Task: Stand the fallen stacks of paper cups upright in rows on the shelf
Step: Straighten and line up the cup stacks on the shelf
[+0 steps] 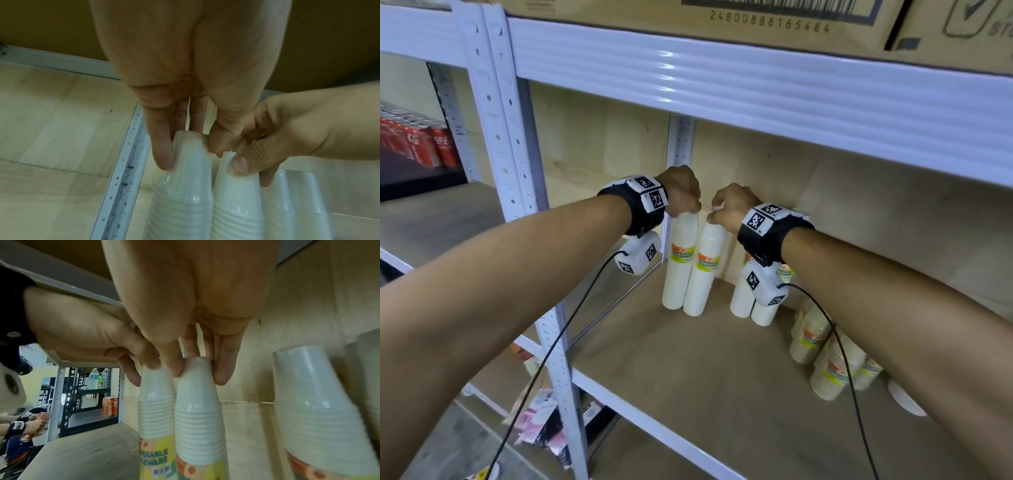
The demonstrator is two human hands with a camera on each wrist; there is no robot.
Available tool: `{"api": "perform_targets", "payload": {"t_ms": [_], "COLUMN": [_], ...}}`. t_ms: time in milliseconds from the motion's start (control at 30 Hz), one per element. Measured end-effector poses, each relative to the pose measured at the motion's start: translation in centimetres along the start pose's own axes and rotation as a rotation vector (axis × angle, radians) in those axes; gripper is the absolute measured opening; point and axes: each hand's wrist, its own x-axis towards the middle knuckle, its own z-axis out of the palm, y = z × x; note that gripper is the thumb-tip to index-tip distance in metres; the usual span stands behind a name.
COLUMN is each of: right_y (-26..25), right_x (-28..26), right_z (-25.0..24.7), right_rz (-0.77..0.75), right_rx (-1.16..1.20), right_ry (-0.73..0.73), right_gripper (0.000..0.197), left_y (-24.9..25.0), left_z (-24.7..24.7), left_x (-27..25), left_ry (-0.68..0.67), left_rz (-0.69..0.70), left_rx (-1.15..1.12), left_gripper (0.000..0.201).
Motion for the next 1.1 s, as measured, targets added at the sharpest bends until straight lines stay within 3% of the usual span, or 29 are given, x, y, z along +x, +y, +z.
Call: {"api": "perform_targets", "payload": {"t_ms": [333,767,1100], "right_y": [2.8,6.9,8.4], "right_x": [-3.1,-6.2,-5.9], "right_z": [-3.8,-6.2,-5.5], "right_rz": [0.132,0.343,0.308], "right_rx": [-0.058,-0.103,-0.076], "right_ry": [0.001,0.006,0.006], "right_gripper": [0.038,0.034,0.034], "left_y": [4.8,10.4,10.5], "left_z": [0.8,2.8,4.4], "left_x": [-0.4,0.5,1.8], "left_ry": [-0.112,-0.168,-0.171], "left_rz": [0.084,0.225,0.249], "left_rx": [-0.194,-0.161,-0.208], "left_gripper": [0.032,0.031,0.037]}}
